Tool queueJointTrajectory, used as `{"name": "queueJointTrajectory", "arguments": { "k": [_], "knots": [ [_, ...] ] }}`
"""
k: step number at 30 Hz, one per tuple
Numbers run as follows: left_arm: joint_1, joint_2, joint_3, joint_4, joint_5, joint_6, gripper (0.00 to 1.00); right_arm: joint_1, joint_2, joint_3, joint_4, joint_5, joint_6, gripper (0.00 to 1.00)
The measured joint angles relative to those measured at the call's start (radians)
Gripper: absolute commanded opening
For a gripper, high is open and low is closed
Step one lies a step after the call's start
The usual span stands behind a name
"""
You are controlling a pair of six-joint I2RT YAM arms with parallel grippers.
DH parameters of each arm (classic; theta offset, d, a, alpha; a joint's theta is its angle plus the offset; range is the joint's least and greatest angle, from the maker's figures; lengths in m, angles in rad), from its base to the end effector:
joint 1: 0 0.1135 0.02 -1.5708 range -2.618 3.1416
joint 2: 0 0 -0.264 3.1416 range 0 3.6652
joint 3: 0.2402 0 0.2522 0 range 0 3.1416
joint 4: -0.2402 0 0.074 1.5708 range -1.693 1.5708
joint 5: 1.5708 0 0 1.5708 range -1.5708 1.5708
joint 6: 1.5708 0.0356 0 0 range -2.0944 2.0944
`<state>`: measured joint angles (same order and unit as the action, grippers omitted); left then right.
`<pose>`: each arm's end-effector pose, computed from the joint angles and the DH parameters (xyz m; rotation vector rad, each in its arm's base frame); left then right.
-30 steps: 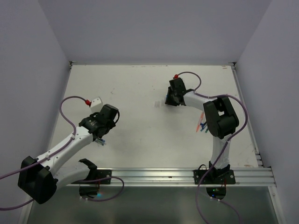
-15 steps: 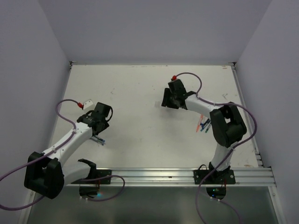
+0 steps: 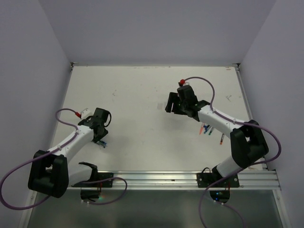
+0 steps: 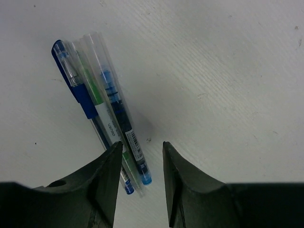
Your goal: Open the pen caps
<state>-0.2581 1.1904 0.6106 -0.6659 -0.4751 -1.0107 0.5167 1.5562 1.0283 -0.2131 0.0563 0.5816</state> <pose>0.1913 -0.0337 0.1745 -1.0483 2.3730 0.2535 0.2956 0.1656 0.2320 0.1059 2.3593 0.4862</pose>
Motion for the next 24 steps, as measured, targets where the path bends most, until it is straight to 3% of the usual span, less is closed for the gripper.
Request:
{"name": "queueJointTrajectory", "arguments": {
  "k": [4, 7, 24],
  "knots": [
    [0.011, 0.0, -0.006, 0.013, -0.001, -0.001, 0.43, 0.0, -0.003, -0.023, -0.013, 0.001, -0.006, 0.8],
    [0.022, 0.003, -0.015, 0.027, 0.0, 0.0, 0.43, 0.001, -0.025, -0.023, -0.016, 0.004, -0.011, 0.82],
    [0.043, 0.064, -0.02, 0.092, 0.0, 0.008, 0.42, 0.002, -0.151, -0.048, -0.016, 0.005, -0.033, 0.8]
  ]
}}
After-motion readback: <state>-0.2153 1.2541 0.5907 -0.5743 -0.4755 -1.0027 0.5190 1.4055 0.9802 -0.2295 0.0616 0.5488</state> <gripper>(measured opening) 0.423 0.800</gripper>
